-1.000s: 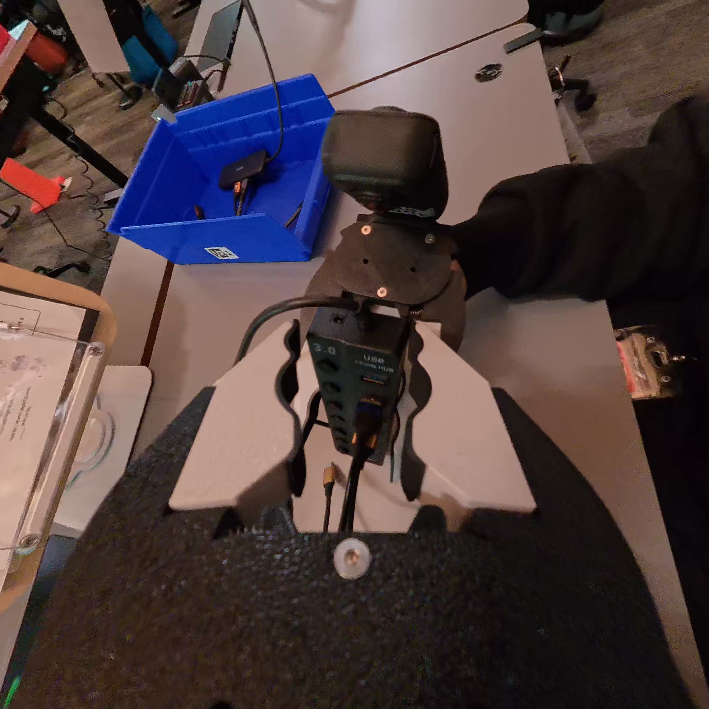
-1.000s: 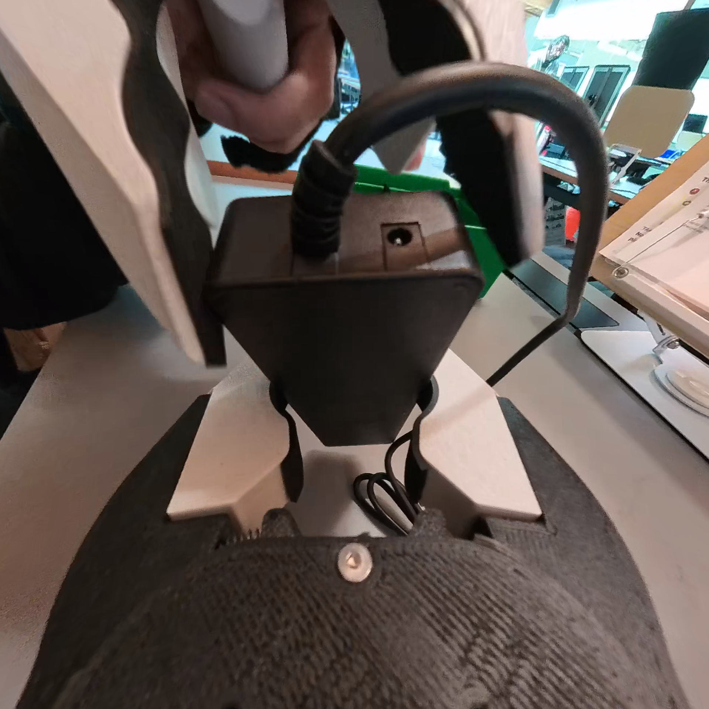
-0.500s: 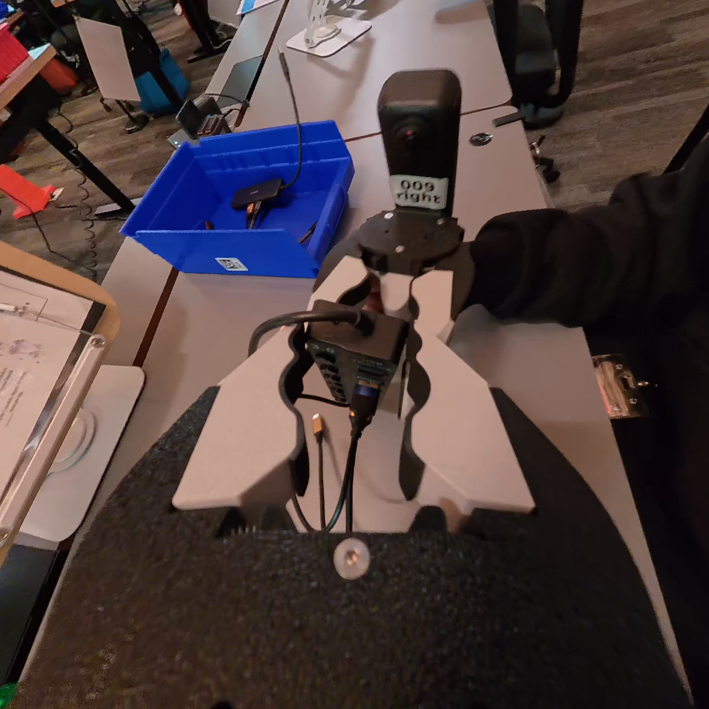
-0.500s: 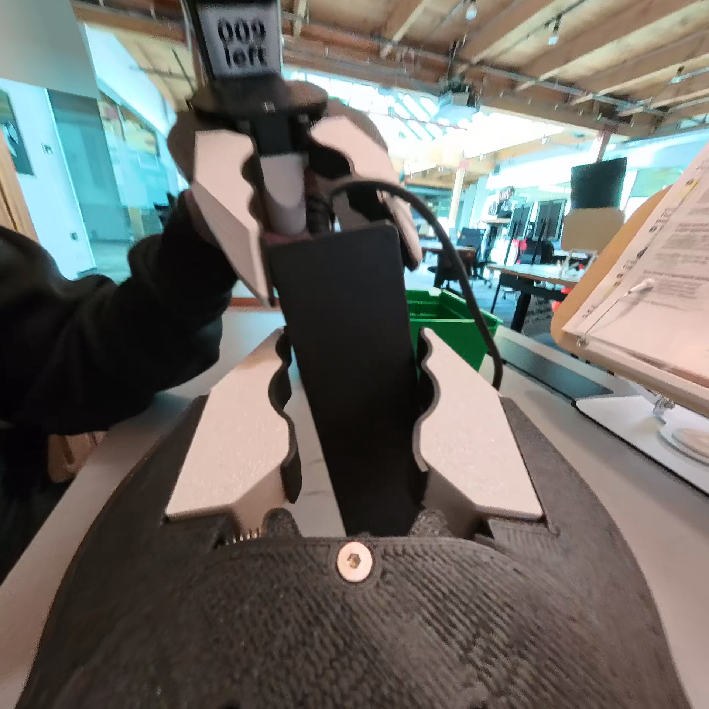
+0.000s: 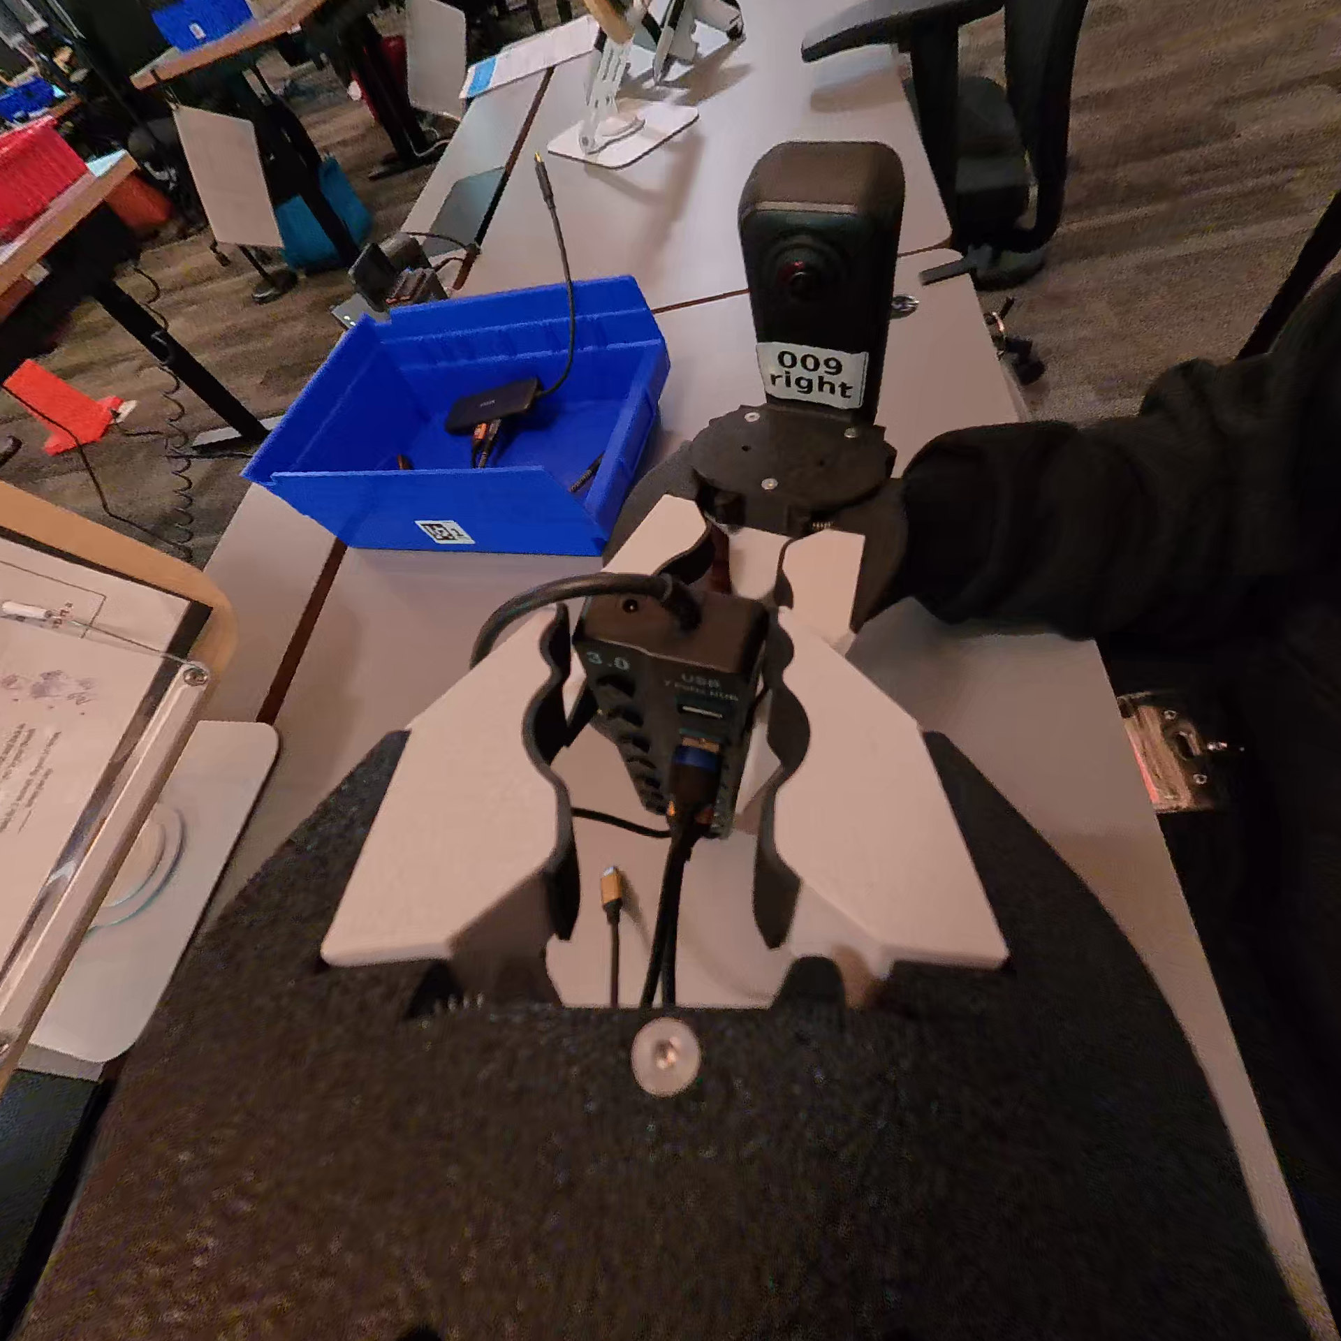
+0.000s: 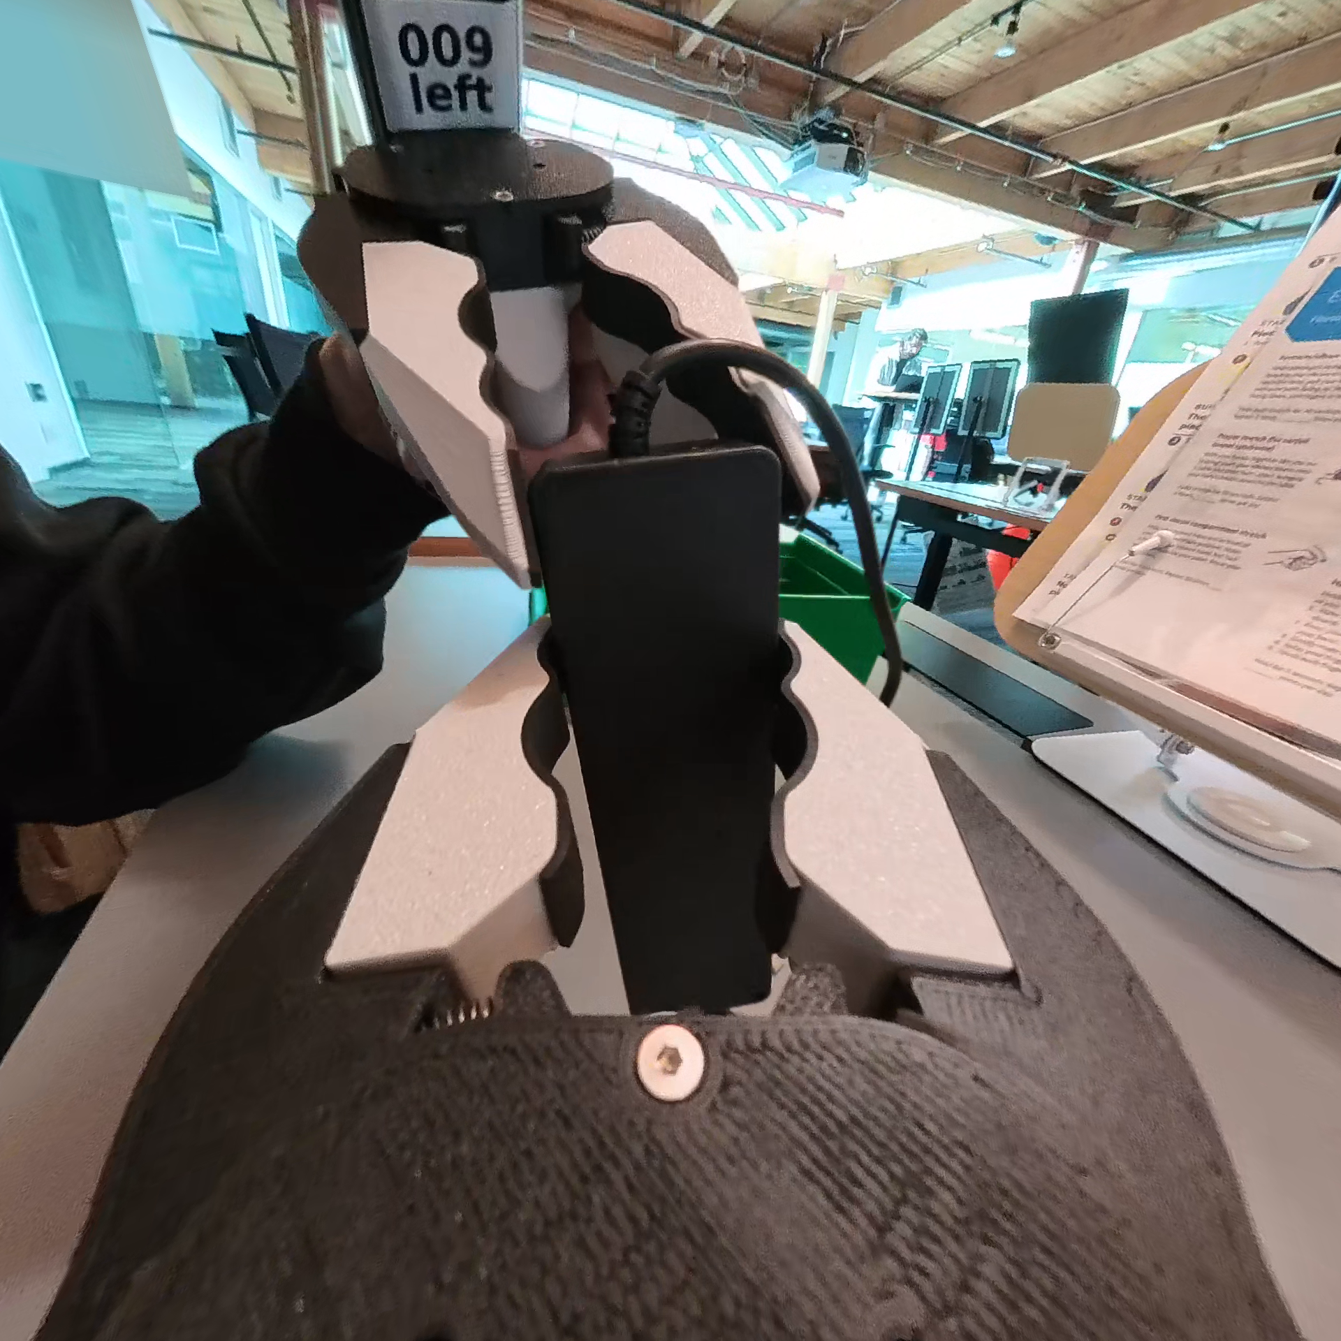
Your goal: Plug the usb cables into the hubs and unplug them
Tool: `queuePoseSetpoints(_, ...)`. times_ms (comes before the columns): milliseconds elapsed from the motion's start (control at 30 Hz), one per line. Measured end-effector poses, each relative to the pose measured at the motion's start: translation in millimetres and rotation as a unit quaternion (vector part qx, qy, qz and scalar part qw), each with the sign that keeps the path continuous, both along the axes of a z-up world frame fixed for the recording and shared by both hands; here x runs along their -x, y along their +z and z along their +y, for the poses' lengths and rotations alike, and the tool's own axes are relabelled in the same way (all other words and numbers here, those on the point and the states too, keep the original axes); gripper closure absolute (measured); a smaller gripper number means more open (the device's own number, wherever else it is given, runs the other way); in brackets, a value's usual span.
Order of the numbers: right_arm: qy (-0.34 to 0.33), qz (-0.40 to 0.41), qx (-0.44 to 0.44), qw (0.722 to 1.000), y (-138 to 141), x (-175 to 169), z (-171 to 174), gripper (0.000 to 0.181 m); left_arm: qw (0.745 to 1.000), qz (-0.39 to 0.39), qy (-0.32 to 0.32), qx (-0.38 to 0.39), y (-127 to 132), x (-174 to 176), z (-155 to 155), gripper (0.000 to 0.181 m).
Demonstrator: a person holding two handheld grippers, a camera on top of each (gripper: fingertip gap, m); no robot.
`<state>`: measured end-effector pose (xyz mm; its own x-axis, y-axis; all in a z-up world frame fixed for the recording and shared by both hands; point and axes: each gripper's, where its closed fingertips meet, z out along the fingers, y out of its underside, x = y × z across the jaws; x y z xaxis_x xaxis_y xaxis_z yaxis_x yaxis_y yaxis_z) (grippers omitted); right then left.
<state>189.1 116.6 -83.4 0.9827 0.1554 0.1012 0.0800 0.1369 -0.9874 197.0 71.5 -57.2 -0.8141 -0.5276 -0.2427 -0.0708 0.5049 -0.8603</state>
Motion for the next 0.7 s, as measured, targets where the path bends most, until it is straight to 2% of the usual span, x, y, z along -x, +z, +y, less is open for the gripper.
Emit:
queuePoseSetpoints(100, 0.009, 0.019, -0.013, 1.0, 4, -3, -5, 0.127, 1.0, -0.005, 0.012, -0.015, 2, 2, 11, 0.126)
queuePoseSetpoints(167, 0.019, 0.028, -0.03, 0.999, 10, -3, -10, 0.127, 1.0, 0.018, 0.005, -0.013, 1, 11, 18, 0.132)
queuePoseSetpoints(267, 0.031, 0.027, -0.038, 0.998, 13, -3, -14, 0.127, 0.999, 0.042, -0.009, 0.006, 1, 17, 25, 0.168)
queuePoseSetpoints(467, 0.04, 0.026, -0.046, 0.998, 14, 0, -15, 0.127, 0.996, 0.087, -0.02, -0.012, -15, 22, 29, 0.162)
queuePoseSetpoints(600, 0.037, 0.033, -0.047, 0.998, 14, -1, -15, 0.127, 0.995, 0.092, -0.028, -0.021, -21, 22, 25, 0.176)
queuePoseSetpoints(700, 0.035, 0.041, -0.046, 0.997, 14, -4, -14, 0.127, 0.996, 0.084, -0.024, -0.035, -23, 19, 24, 0.177)
